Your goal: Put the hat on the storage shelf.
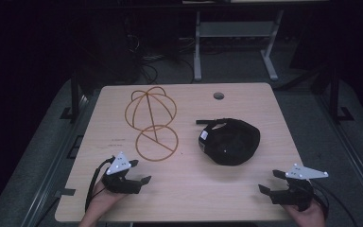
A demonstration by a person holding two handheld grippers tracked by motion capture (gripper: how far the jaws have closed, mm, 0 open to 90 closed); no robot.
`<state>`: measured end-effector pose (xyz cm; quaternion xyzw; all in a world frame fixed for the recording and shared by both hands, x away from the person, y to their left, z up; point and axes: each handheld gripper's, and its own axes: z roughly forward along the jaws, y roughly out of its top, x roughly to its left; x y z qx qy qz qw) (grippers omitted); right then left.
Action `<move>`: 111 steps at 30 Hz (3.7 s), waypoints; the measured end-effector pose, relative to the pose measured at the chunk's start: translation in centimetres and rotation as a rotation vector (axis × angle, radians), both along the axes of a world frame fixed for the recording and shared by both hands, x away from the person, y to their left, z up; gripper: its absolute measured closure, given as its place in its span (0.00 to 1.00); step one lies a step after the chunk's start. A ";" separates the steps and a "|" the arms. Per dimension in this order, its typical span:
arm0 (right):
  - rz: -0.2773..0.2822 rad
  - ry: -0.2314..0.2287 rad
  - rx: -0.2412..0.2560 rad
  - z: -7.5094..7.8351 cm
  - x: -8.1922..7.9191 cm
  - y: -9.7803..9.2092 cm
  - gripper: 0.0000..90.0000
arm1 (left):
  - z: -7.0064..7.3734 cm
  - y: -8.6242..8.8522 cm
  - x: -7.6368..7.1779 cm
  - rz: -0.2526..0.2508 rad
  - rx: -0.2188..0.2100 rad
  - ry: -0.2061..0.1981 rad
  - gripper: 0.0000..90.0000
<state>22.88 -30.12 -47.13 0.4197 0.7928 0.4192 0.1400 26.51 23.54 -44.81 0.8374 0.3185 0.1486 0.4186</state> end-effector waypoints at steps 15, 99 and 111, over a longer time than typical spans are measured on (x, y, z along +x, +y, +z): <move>0.011 -0.013 0.005 0.4 -0.3 0.5 0.17 | 1.6 -2.2 -0.1 -0.087 -0.075 0.025 0.24; 0.074 -0.045 0.056 1.0 0.0 1.8 0.18 | 6.7 -23.0 7.6 -0.583 0.092 0.080 0.91; 0.045 -0.139 0.161 2.3 -0.3 2.2 0.17 | 8.9 -22.5 7.2 -0.625 -0.124 0.130 0.91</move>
